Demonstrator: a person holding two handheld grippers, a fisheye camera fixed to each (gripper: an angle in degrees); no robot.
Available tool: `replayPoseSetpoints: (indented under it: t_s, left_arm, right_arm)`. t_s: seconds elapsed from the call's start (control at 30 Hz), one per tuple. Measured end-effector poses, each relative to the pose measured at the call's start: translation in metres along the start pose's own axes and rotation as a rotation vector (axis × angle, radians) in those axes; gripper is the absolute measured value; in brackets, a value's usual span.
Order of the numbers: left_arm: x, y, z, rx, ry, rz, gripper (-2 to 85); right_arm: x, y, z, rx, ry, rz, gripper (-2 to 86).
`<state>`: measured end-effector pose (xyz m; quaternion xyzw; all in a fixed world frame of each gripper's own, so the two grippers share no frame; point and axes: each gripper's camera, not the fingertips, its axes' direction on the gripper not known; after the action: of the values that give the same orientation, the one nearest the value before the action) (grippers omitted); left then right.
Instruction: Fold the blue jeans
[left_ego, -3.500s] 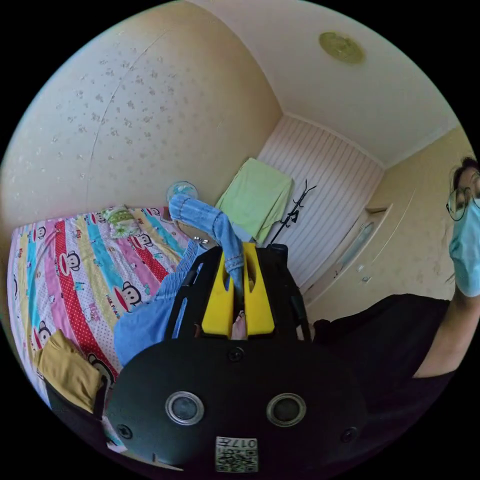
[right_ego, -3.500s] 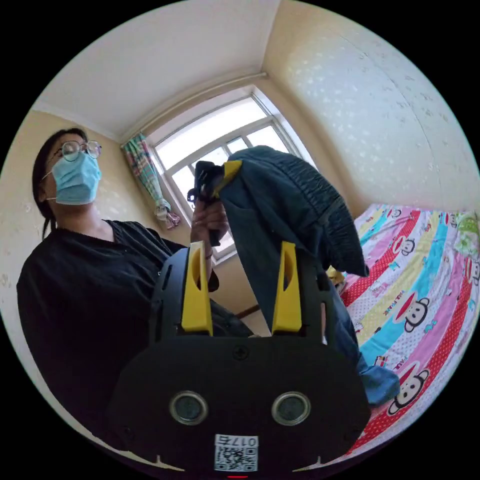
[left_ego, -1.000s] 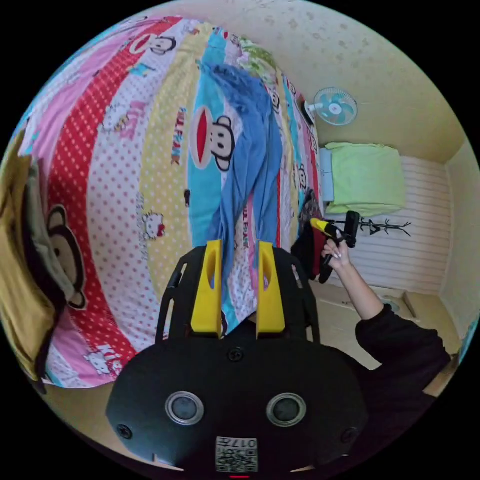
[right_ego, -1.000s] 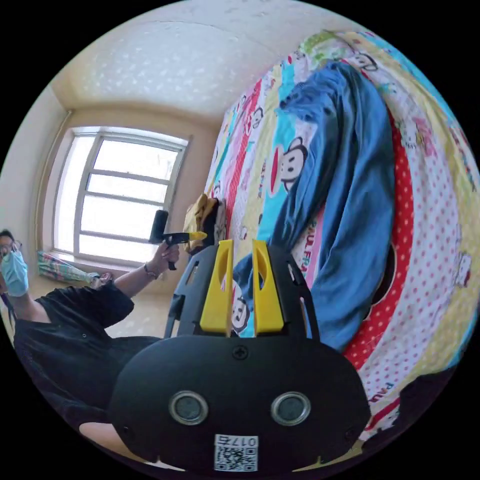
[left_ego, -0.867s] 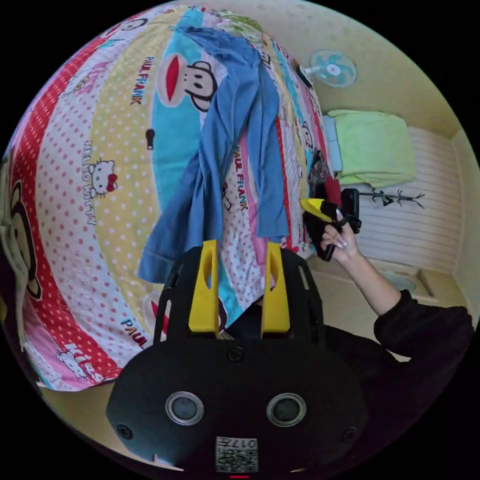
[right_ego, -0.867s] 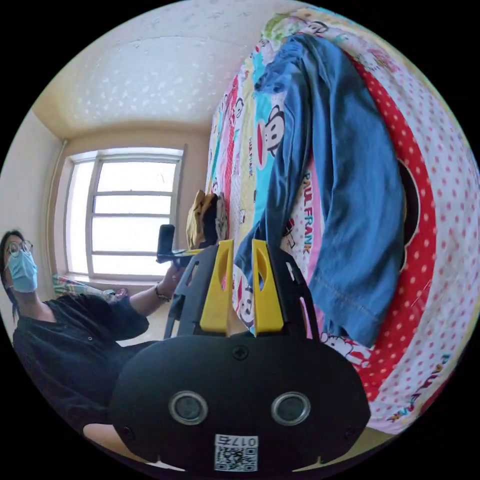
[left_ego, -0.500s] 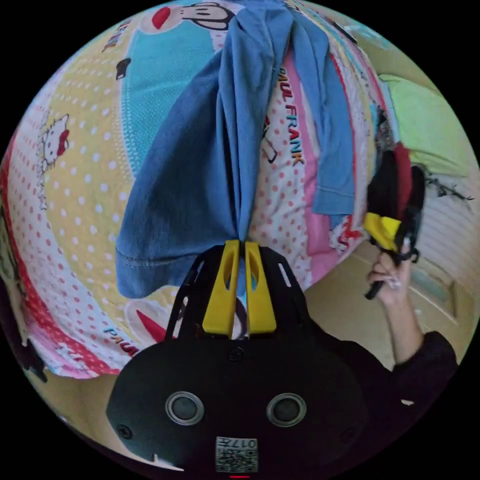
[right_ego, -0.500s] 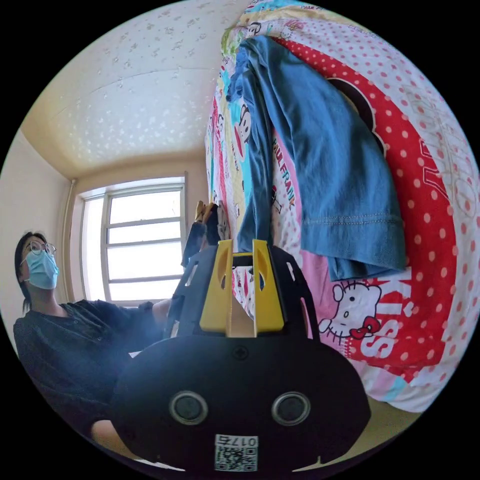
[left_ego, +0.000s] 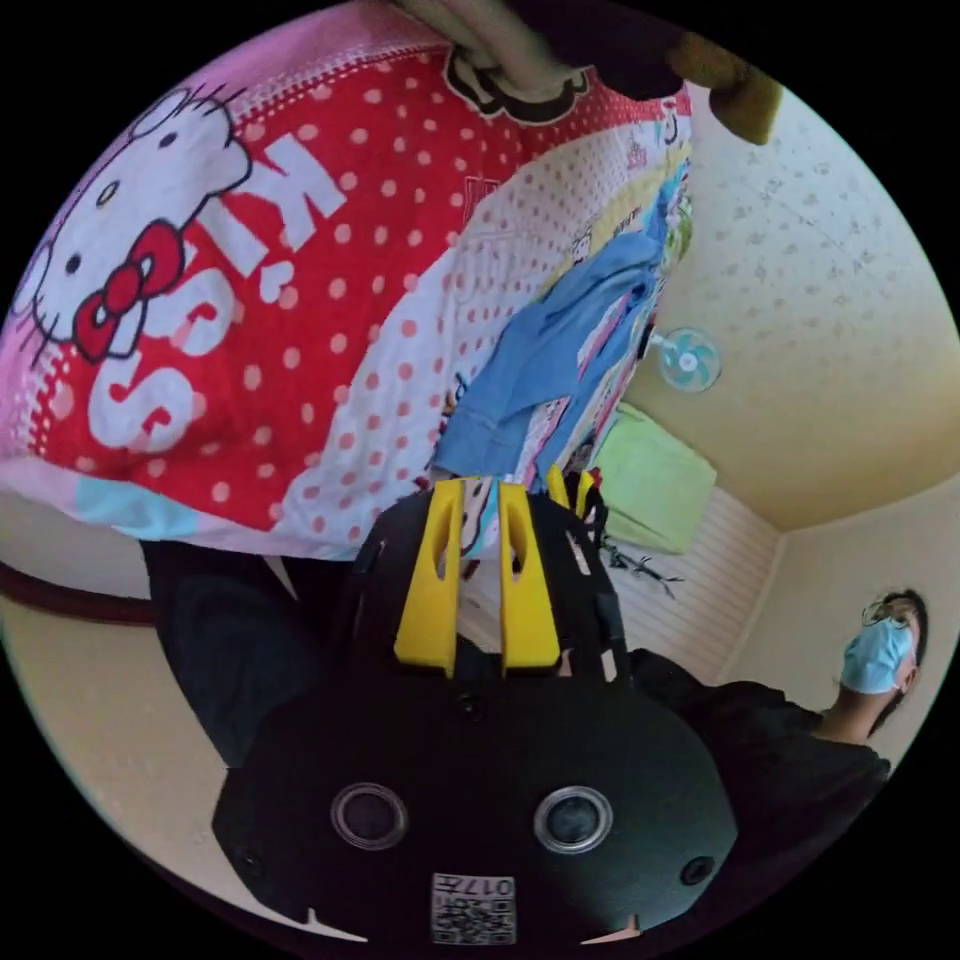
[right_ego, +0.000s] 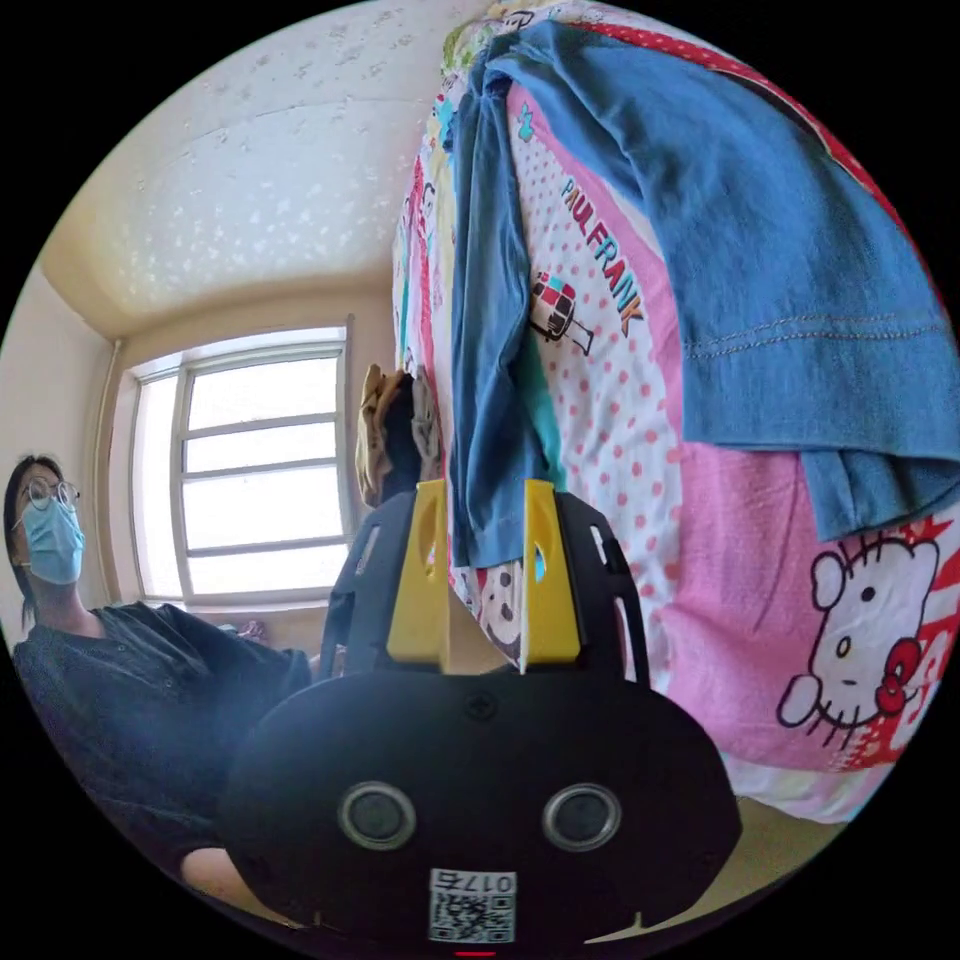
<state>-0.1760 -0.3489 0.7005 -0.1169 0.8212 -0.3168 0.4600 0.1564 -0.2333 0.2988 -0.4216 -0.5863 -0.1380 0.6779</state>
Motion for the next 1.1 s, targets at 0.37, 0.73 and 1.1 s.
replayPoseSetpoints:
  t_s: [0.37,0.73,1.1]
  left_arm:
    - [0.010,-0.048,-0.005,-0.143,-0.455,0.271,3.2]
    - [-0.011,0.048,-0.076,-0.265,0.006,0.478,-0.7]
    - [-0.064,0.106,-0.014,-0.084,-0.499,0.258,6.4]
  right_arm:
    - [-0.062,0.035,0.076,-0.272,0.416,-0.100,4.1]
    - [-0.187,0.182,-0.013,-0.180,0.415,-0.228,2.6]
    - [-0.136,0.163,-0.095,-0.136,0.531,-0.165,7.0]
